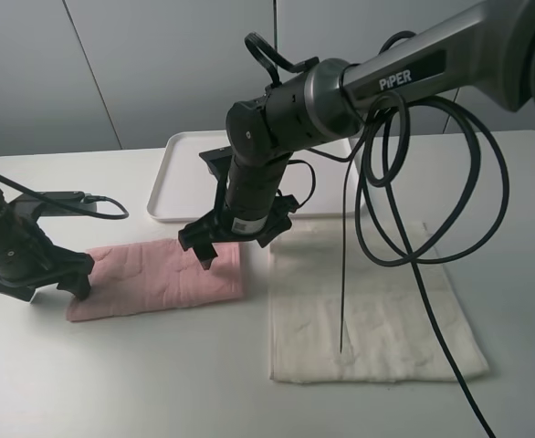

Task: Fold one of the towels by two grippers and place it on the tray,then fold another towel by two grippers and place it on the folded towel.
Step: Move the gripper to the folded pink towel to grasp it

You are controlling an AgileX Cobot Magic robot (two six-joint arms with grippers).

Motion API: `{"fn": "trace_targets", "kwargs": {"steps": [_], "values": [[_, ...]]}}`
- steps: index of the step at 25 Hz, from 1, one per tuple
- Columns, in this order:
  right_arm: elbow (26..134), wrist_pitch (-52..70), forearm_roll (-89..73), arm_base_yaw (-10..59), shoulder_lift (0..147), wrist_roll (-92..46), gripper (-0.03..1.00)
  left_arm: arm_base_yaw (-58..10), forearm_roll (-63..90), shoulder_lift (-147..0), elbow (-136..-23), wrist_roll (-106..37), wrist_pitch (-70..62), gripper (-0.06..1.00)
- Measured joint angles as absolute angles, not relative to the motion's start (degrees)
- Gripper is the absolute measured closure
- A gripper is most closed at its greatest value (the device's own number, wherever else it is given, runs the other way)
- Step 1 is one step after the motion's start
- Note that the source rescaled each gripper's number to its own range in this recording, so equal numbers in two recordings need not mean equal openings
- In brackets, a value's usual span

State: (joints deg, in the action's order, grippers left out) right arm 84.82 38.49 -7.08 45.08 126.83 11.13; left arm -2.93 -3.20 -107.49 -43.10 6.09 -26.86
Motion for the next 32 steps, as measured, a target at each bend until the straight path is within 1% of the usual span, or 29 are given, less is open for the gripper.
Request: {"fn": "trace_targets", "kwargs": {"steps": [11,17,20,22,24,27,29,31,32], "values": [[84.92,37.99,-7.08,45.14,128.86,11.36,0.04,-2.93,-3.1,-107.49,-43.1,5.84,-26.97,-0.05],[85.62,37.99,-7.08,46.55,129.74,11.36,0.04,-2.93,-2.97,-107.4,-42.98,5.84,-26.97,-0.05],[85.86,37.87,-6.79,47.02,129.85,11.36,0.07,-2.93,-2.92,-107.4,-42.98,5.84,-26.97,-0.05],[85.86,37.79,-6.68,47.22,129.89,11.62,0.12,-2.93,-2.83,-107.4,-42.98,5.72,-26.97,-0.05],[85.86,37.79,-6.59,47.26,129.99,11.77,0.19,-2.93,-2.83,-107.4,-42.98,5.63,-26.97,-0.05],[85.86,37.79,-6.39,47.26,129.99,11.77,0.37,-2.93,-2.83,-107.4,-42.98,5.63,-26.97,-0.05],[85.86,37.79,-6.02,47.26,129.99,11.91,0.52,-2.93,-2.83,-107.4,-42.98,5.63,-26.97,-0.05],[85.86,37.79,-5.81,47.26,129.99,11.31,0.71,-2.93,-2.83,-107.4,-42.98,5.63,-26.97,-0.05],[85.86,37.64,-5.81,47.36,129.99,10.78,0.82,-2.93,-2.83,-107.4,-42.98,5.63,-26.97,-0.05]]}}
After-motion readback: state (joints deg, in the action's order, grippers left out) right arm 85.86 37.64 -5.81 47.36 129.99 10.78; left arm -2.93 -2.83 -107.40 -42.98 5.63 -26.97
